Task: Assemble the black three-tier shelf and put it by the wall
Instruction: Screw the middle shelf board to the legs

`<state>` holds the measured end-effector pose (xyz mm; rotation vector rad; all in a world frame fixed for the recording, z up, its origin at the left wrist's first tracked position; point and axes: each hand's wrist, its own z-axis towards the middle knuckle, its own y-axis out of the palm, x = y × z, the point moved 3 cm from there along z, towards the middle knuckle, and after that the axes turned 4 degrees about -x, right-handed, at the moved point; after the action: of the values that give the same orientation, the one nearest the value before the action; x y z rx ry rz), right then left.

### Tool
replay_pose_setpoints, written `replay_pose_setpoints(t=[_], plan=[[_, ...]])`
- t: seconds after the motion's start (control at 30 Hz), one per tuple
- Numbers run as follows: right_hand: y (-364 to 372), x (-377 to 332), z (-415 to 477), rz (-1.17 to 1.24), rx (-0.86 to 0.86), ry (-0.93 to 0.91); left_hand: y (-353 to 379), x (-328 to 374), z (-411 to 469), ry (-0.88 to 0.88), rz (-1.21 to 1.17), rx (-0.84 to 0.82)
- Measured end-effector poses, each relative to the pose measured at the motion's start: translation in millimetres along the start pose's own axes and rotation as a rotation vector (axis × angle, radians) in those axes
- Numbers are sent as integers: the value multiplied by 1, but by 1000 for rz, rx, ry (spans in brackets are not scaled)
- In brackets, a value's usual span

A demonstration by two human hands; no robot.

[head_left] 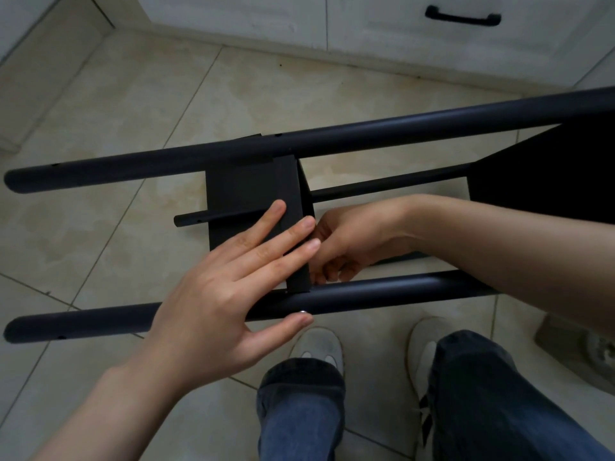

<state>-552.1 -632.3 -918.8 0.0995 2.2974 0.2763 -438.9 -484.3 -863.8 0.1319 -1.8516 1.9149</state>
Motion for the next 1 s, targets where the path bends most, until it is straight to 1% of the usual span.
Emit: replay_pose_setpoints(t=[0.07, 0.2, 0.3, 0.4, 0.6, 0.73, 0.87, 1.0], plan=[[-1, 0, 0, -32, 17, 13, 0, 0, 0, -3, 0, -2], [0, 0, -2, 58, -50, -30, -1, 1, 1, -7, 6, -6], [-1, -1, -1, 60, -29, -62, -1, 1, 1, -6, 6, -3], [0, -1, 0, 42, -18, -47, -1, 1, 1, -2, 4, -1], [1, -2, -1, 45, -54, -6, -1, 0, 1, 1, -2, 9], [1, -2, -2, 90, -70, -26, -1, -1, 2, 5, 0, 19], [0, -2, 2, 75, -7, -59, -1, -2, 2, 8, 7, 12], [0, -3, 1, -14, 72, -32, -3, -4, 4, 6, 7, 19]])
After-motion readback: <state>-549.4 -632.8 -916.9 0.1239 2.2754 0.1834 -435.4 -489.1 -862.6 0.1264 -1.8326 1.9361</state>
